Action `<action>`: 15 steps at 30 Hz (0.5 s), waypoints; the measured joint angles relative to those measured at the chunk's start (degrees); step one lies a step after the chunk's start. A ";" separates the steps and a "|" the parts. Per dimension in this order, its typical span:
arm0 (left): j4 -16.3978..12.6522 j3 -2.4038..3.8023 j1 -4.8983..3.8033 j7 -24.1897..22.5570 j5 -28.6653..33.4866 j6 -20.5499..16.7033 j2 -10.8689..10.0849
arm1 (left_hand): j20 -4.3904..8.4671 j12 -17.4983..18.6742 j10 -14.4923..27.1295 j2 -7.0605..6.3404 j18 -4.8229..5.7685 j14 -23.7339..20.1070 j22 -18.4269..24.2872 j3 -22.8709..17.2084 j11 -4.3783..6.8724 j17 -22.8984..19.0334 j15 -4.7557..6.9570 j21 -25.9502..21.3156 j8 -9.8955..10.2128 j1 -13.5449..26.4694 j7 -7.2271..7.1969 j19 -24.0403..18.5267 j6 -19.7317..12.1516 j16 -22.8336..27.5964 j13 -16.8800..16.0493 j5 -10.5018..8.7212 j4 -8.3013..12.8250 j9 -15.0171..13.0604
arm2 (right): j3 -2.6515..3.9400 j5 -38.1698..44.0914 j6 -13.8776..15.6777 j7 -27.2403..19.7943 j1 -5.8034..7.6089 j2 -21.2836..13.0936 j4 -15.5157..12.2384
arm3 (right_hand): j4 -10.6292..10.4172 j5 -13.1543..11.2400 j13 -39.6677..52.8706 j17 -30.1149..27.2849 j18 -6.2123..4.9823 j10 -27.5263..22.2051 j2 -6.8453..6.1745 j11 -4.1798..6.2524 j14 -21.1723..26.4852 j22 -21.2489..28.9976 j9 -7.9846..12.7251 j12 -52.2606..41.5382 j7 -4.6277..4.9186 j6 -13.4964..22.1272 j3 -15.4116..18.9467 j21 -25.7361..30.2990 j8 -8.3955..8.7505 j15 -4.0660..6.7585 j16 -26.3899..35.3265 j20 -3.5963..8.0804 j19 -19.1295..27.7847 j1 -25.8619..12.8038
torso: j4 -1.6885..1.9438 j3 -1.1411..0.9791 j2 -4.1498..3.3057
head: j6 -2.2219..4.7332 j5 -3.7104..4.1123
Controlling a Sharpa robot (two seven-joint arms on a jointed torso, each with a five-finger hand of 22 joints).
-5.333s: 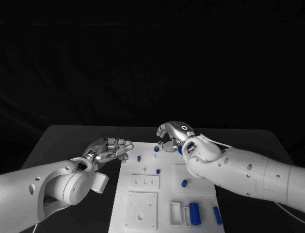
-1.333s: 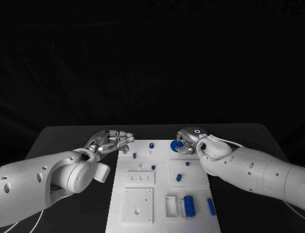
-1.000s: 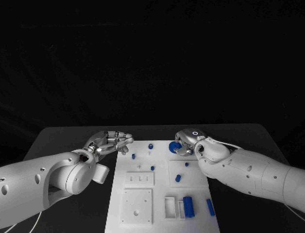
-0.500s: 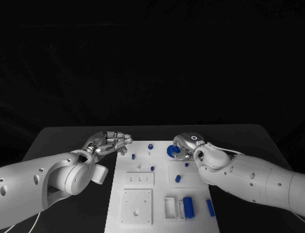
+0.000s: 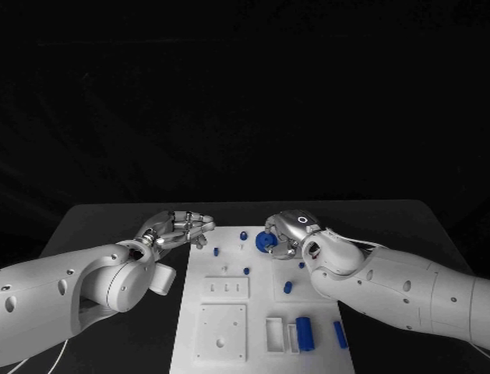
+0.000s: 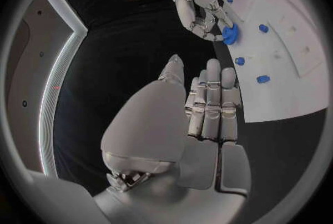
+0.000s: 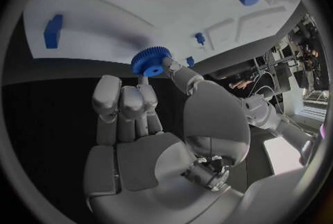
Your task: Assemble the parts on the task board
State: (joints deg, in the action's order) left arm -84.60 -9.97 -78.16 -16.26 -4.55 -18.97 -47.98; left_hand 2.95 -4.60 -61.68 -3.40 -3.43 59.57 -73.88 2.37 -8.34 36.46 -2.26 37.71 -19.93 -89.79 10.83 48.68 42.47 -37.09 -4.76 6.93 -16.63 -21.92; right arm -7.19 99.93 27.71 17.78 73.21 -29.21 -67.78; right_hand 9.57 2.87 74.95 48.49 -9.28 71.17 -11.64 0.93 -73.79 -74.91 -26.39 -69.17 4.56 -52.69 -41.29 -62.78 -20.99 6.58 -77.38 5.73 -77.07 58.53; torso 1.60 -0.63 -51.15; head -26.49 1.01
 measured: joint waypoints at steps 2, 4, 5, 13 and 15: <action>0.00 0.00 0.00 0.00 -0.08 -0.02 -0.07 | 0.03 0.00 0.05 0.00 0.00 0.00 0.00 0.00 0.05 -0.01 0.00 0.00 0.00 0.00 0.00 0.16 0.00 0.00 0.00 0.00 0.00 0.05 | -0.05 0.02 0.10 0.02 0.00 0.62 -0.24 | -0.02 0.00 0.00 0.01 0.00 0.09 -0.30 -0.09 0.00 0.00 0.00 0.00 -0.02 -0.02 -0.02 0.00 0.00 0.00 0.00 0.00 0.00 -0.30 | 0.00 0.01 -0.01 | 0.01 -0.13; 0.00 0.00 0.00 0.00 -0.21 -0.05 -0.17 | 0.06 0.00 0.06 0.00 0.00 0.00 0.00 0.00 0.06 -0.06 0.00 0.21 0.00 0.00 0.00 0.13 0.00 0.00 0.00 0.00 0.00 0.05 | -0.10 0.10 0.20 0.02 0.00 1.28 -0.65 | -0.17 0.00 0.00 0.08 0.00 0.09 -0.37 -0.09 0.00 0.00 0.00 0.00 -0.03 -0.04 -0.17 0.00 0.00 0.00 0.00 0.00 0.00 -0.37 | 0.01 0.01 -0.02 | 0.01 -0.24; 0.00 0.00 0.00 0.00 -0.25 -0.05 -0.18 | 0.14 0.00 0.06 0.00 0.00 0.00 0.00 0.00 0.06 -0.06 0.00 0.22 0.00 0.00 0.00 0.05 0.00 0.00 0.00 0.00 0.00 0.05 | -0.12 0.16 0.24 0.03 -0.01 1.59 -0.76 | -0.17 0.00 0.00 0.08 0.00 0.09 -0.37 -0.09 0.00 0.00 0.00 0.00 -0.04 -0.04 -0.17 0.00 0.00 0.00 0.00 0.00 -0.01 -0.37 | 0.02 0.01 -0.02 | 0.01 -0.30; 0.14 0.00 0.00 0.00 -0.48 -0.07 0.19 | 0.22 0.00 0.06 0.00 0.02 0.00 -0.01 0.00 0.06 -0.05 0.00 0.22 0.00 0.00 0.00 -0.04 0.00 0.00 0.00 0.00 0.00 0.05 | -0.65 1.04 0.54 0.32 -0.05 4.82 0.44 | -0.39 0.00 0.00 0.13 -0.01 0.09 -0.37 -0.10 0.00 0.00 0.07 0.00 -0.14 -0.16 -0.39 0.00 0.22 0.00 0.00 -0.01 -0.01 -0.37 | 0.20 0.12 -0.05 | 0.16 -0.42; 0.21 0.00 0.00 0.00 -0.51 -0.07 0.26 | 0.22 0.00 0.07 0.00 0.02 0.00 -0.01 0.00 0.07 -0.05 0.00 0.22 0.00 0.00 0.00 -0.04 0.00 0.00 -0.01 0.00 0.00 0.05 | -0.73 1.23 0.56 0.39 -0.06 5.48 1.12 | -0.40 0.00 0.00 0.18 -0.01 0.09 -0.37 -0.10 0.00 0.00 0.06 0.00 -0.15 -0.16 -0.39 0.00 0.38 0.00 0.00 -0.02 -0.01 -0.37 | 0.24 0.16 -0.05 | 0.19 -0.42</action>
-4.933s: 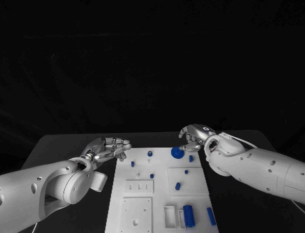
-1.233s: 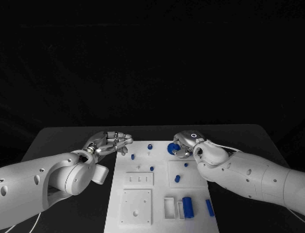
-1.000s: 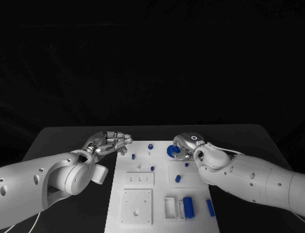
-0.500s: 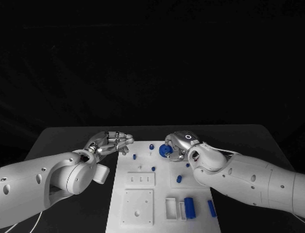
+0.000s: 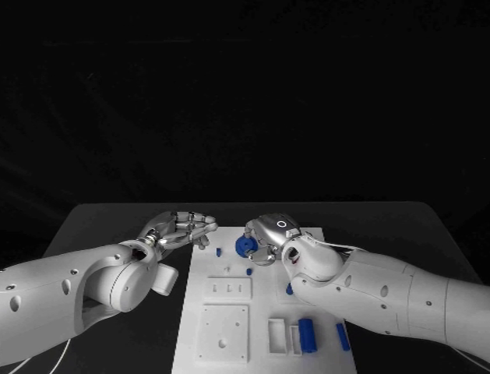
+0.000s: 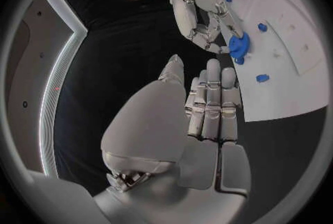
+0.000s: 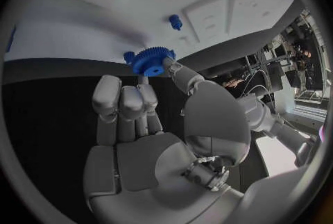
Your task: Assemble the parts on the task board
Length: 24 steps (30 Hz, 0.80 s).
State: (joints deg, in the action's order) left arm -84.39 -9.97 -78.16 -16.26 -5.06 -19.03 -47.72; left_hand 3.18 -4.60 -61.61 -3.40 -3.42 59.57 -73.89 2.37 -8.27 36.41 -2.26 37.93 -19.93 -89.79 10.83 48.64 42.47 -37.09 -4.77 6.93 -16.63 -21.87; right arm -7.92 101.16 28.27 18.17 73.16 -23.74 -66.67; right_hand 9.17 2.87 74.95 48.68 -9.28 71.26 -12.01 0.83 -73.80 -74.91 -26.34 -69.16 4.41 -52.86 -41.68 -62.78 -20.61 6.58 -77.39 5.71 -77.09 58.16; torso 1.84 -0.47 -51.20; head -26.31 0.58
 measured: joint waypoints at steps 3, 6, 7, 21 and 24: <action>0.14 0.00 0.00 0.00 -0.04 0.00 0.07 | 0.00 0.00 0.01 0.00 0.00 0.00 0.00 0.00 0.01 0.00 0.00 0.00 0.00 0.00 0.00 0.00 0.00 0.00 0.00 0.00 0.00 0.00 | -0.24 0.26 0.03 0.09 -0.10 1.18 1.12 | -0.02 0.00 0.00 0.02 0.01 0.00 0.00 0.00 0.00 0.00 -0.01 0.00 -0.02 -0.02 -0.02 0.00 0.01 0.00 0.00 -0.08 -0.08 0.00 | 0.07 0.04 -0.01 | -0.06 -0.10; 0.35 0.00 0.00 0.00 -0.07 0.00 0.35 | -0.01 0.00 0.01 0.00 0.00 0.00 0.00 0.00 0.01 0.00 0.00 0.00 0.00 0.00 0.00 0.00 0.00 0.00 0.00 0.00 0.00 0.00 | -0.37 0.56 0.04 0.21 -0.53 2.06 1.76 | -0.16 0.00 0.00 0.02 0.00 0.00 -0.13 0.00 0.00 0.00 -0.01 0.18 -0.05 -0.05 -0.16 0.00 0.04 0.00 0.00 -0.08 -0.08 0.13 | 0.10 0.10 -0.01 | -0.10 -0.24; 0.41 0.00 0.00 0.00 -0.08 0.00 0.46 | -0.01 0.00 0.01 0.00 0.01 0.00 0.00 0.00 0.02 0.00 0.00 0.00 0.00 0.00 0.00 0.00 0.00 0.00 0.00 0.00 0.00 0.00 | -0.41 0.65 0.04 0.27 -0.66 2.28 1.97 | -0.16 0.00 0.00 0.02 -0.01 0.00 -0.23 0.00 0.00 0.00 -0.02 0.22 -0.06 -0.06 -0.16 0.00 0.04 0.00 0.00 -0.08 -0.08 0.23 | 0.12 0.10 -0.01 | -0.11 -0.30; 0.64 0.00 0.00 0.04 -0.11 0.02 0.68 | -0.03 0.00 0.03 0.00 0.01 0.00 0.04 0.00 0.05 0.00 0.00 0.00 0.00 0.00 0.00 -0.01 0.00 0.00 0.00 0.00 0.00 -0.01 | -0.52 1.62 0.28 0.92 -1.23 3.62 4.98 | -0.10 0.25 -0.50 0.15 -0.01 -0.62 -0.54 -0.02 0.00 0.00 -0.02 0.94 -0.06 -0.07 -0.58 0.00 0.21 0.00 0.35 0.16 0.19 0.54 | 0.44 0.30 -0.01 | -0.35 -0.58; 0.77 0.00 0.00 0.05 -0.11 0.03 0.72 | -0.04 0.00 0.07 0.00 0.01 0.00 0.04 0.00 0.09 -0.04 0.00 0.00 0.00 0.00 0.00 -0.01 0.00 0.00 -0.01 0.00 0.00 -0.01 | -0.52 1.62 0.39 0.94 -1.24 3.96 5.26 | 0.05 0.25 -0.84 0.20 -0.01 -1.03 -0.83 -0.01 0.00 0.00 -0.02 1.51 -0.06 -0.07 -0.74 0.00 0.51 0.00 0.66 0.16 0.19 0.83 | 0.38 0.31 -0.02 | -0.38 -0.71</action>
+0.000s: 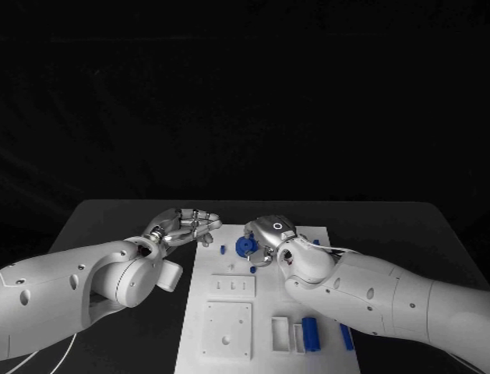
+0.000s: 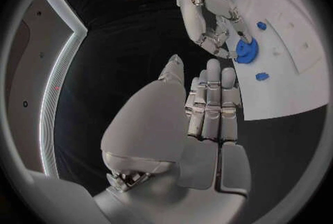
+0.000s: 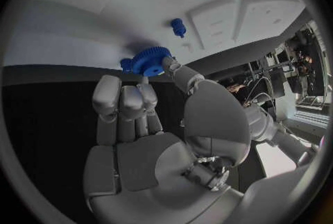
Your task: Assemble the parts on the task board
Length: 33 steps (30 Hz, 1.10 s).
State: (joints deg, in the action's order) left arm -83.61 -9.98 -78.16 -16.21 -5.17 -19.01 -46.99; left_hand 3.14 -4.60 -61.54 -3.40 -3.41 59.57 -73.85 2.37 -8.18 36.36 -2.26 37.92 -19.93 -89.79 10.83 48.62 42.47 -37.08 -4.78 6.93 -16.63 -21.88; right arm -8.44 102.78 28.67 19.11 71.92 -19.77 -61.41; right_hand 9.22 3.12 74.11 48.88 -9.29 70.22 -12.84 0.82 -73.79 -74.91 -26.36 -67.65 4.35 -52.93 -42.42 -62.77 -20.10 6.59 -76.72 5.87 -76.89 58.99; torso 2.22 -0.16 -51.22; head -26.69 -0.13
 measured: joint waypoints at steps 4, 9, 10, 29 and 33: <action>0.16 0.00 0.00 0.02 0.01 0.01 0.14 | -0.08 0.00 0.01 0.00 0.00 0.00 0.00 0.00 0.02 0.00 0.00 0.00 0.00 0.00 0.00 -0.08 0.00 0.00 0.00 0.00 0.00 0.00 | 0.00 -0.05 0.15 0.00 -0.01 0.48 0.55 | -0.15 0.00 -0.25 0.00 0.00 -0.20 0.00 -0.20 0.00 0.00 0.01 0.44 0.00 0.00 -0.15 0.00 0.03 0.00 0.00 0.00 0.00 0.00 | 0.01 -0.07 0.00 | 0.01 -0.04; 0.15 0.00 0.00 0.05 0.02 0.03 0.22 | -0.09 0.00 0.01 0.00 0.00 0.00 -0.01 0.00 0.02 0.00 0.00 0.00 0.00 0.00 0.00 -0.08 0.00 0.00 0.00 0.00 0.00 0.05 | 0.00 -0.11 0.29 0.04 -0.02 0.81 1.04 | -0.15 0.00 -0.57 0.00 0.00 -0.62 0.00 -0.21 0.00 0.00 0.02 0.85 0.00 0.00 -0.15 0.00 0.36 0.00 0.29 0.00 0.01 0.00 | 0.03 -0.10 -0.01 | 0.03 -0.11; 0.15 0.00 0.00 0.05 0.02 0.03 0.22 | -0.09 0.00 0.02 0.00 0.00 0.00 -0.01 0.00 0.02 0.00 0.00 0.00 0.00 0.00 0.00 -0.08 0.00 0.00 0.00 0.00 0.00 0.05 | 0.00 -0.12 0.31 0.05 -0.02 0.93 1.20 | -0.14 0.00 -0.68 0.02 0.00 -0.77 0.00 -0.29 0.00 0.00 0.02 1.10 0.00 0.00 -0.16 0.00 0.37 0.00 0.29 0.00 0.01 0.00 | 0.02 -0.10 -0.01 | 0.03 -0.15; 0.22 0.00 0.00 0.16 0.03 0.05 0.38 | -0.11 0.00 0.04 0.00 0.00 0.00 0.03 0.00 0.06 0.01 0.00 0.00 0.00 0.00 0.00 -0.08 0.00 0.00 0.00 0.00 0.00 0.04 | 0.02 -1.84 -0.36 0.06 -0.24 1.69 2.74 | -0.53 0.00 -2.15 0.58 0.03 -3.07 -1.27 -1.44 -0.31 0.00 1.15 3.16 1.70 1.70 -0.85 0.48 3.31 -0.75 1.40 0.06 0.48 0.24 | -0.10 -0.17 -0.02 | -0.03 -0.40; 0.28 0.00 0.00 0.19 0.03 0.06 0.36 | -0.13 0.00 0.04 0.00 0.00 0.00 0.03 0.00 0.06 0.01 0.00 0.00 0.00 0.00 0.00 -0.09 0.00 0.00 0.00 0.00 0.00 0.04 | 0.02 -2.29 -0.39 -0.01 -0.29 1.65 2.75 | -0.53 0.00 -2.26 0.72 0.04 -3.29 -1.33 -1.65 -0.12 0.00 1.41 3.17 2.29 2.28 -0.84 0.48 3.79 -0.97 1.40 -0.03 0.56 0.18 | -0.07 -0.16 -0.02 | -0.03 -0.30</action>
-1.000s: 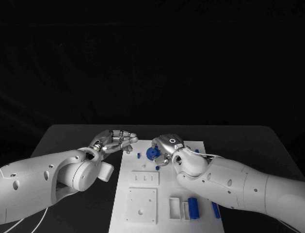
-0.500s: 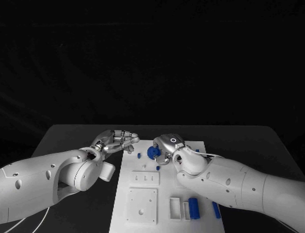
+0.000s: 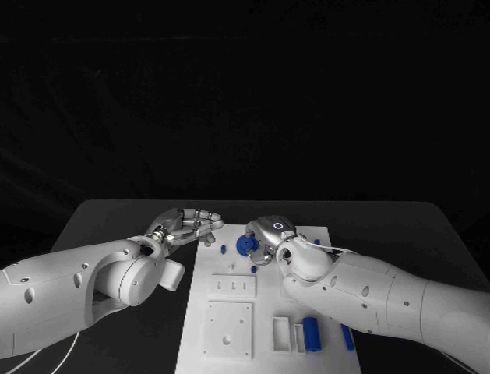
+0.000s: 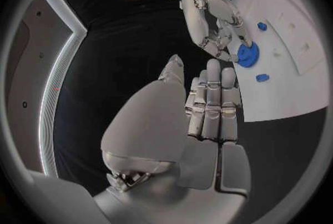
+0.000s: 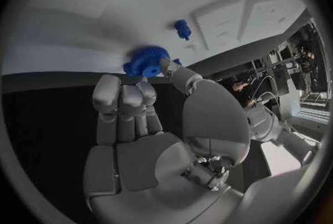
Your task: Assemble the parts on the task board
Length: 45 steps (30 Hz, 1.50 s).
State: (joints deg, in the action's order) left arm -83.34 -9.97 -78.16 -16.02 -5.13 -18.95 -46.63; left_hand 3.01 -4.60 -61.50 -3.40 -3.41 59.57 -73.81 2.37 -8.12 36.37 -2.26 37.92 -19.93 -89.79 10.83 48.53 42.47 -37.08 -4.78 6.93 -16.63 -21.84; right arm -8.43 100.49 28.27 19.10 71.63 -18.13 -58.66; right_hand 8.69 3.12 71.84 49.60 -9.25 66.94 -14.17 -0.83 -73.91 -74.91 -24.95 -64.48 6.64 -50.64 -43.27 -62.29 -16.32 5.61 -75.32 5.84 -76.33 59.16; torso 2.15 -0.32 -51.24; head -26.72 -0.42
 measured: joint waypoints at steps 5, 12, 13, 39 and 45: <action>0.01 0.00 0.00 0.04 0.00 -0.03 0.00 | -0.08 0.00 0.01 0.00 0.00 0.00 0.00 0.00 0.01 -0.06 0.00 0.00 0.00 0.00 0.00 -0.07 0.00 0.00 0.00 0.00 0.00 0.00 | -0.05 -1.02 -0.30 -0.21 -0.09 -0.04 0.00 | -0.57 0.00 0.00 0.26 0.07 -0.30 -0.87 -0.30 -0.19 0.00 0.48 0.00 1.19 1.19 0.62 0.00 1.03 -0.20 0.00 -0.10 0.10 -0.43 | -0.01 -0.01 0.02 | 0.00 -0.09; 0.01 0.00 0.00 0.12 0.00 -0.05 0.16 | -0.16 0.22 0.30 0.00 0.01 0.00 0.07 0.00 -0.15 -0.09 0.00 0.00 0.00 0.00 0.21 0.00 -0.21 0.00 0.09 0.00 0.00 0.08 | 0.00 -3.04 -0.99 -0.77 0.00 -0.25 -0.12 | -1.54 0.00 0.57 0.88 0.07 0.53 -1.74 0.53 0.02 0.00 0.34 -0.59 -0.13 3.30 4.10 0.00 1.25 0.44 0.22 0.57 -0.08 -2.71 | -0.05 -0.03 0.02 | -0.04 -0.14; 0.01 0.00 0.00 0.16 0.00 -0.05 0.16 | -0.16 0.22 0.30 0.00 0.00 0.00 0.07 0.00 -0.15 -0.12 0.00 0.00 0.00 0.00 0.21 0.00 -0.21 0.00 0.09 0.00 0.00 0.08 | 0.02 -3.32 -1.11 -0.86 0.03 -0.27 -0.12 | -1.84 0.00 0.66 0.95 0.07 0.67 -1.71 0.67 0.03 0.00 0.32 -0.80 -0.32 3.50 4.39 0.00 1.40 0.45 0.22 0.64 -0.02 -3.16 | -0.05 -0.03 0.02 | -0.04 -0.14; -0.03 -0.02 0.00 1.17 -0.06 -0.05 0.13 | -0.14 0.22 0.52 0.00 0.01 -0.21 0.22 0.00 -0.31 -0.22 -0.20 0.00 0.00 0.00 0.41 0.04 -0.41 0.00 0.19 0.00 0.00 0.20 | 0.11 -6.99 -3.45 -2.33 0.17 -1.97 -0.02 | -2.69 0.22 0.75 1.93 -0.56 1.06 0.40 1.86 0.01 0.00 -0.29 -0.90 -1.28 4.45 5.23 0.00 0.74 1.87 0.43 1.25 -0.03 -3.89 | -0.12 -0.03 0.00 | 0.09 -0.12; -0.24 -0.01 0.00 1.31 -0.12 -0.05 -0.01 | -0.15 0.22 0.60 0.00 0.01 -0.21 0.22 0.00 -0.26 -0.24 -0.20 0.00 0.00 0.00 0.21 0.03 -0.62 -0.20 0.24 0.00 0.00 0.20 | -0.06 -7.41 -4.08 -2.11 -0.07 -2.99 -0.21 | -2.69 0.22 0.74 2.01 -0.56 1.06 0.39 1.86 -0.20 0.00 -0.30 -0.90 -1.29 4.45 5.23 0.00 0.70 1.66 0.43 1.34 0.08 -3.88 | -0.14 -0.04 -0.01 | 0.05 -0.12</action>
State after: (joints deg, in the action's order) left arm -83.58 -9.99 -78.16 -14.71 -5.25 -19.00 -46.64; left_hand 2.86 -4.38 -60.90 -3.40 -3.40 59.37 -73.59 2.37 -8.38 36.13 -2.46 37.92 -19.93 -89.79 11.03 48.55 41.85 -37.28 -4.53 6.93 -16.63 -21.64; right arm -8.49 93.08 24.19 16.99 71.56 -21.12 -58.87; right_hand 6.00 3.34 72.59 51.61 -9.81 68.00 -13.78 1.03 -74.12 -74.91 -25.25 -65.38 5.35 -46.19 -38.03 -62.29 -15.61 7.28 -74.89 7.19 -76.25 55.28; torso 2.01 -0.36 -51.25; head -26.67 -0.54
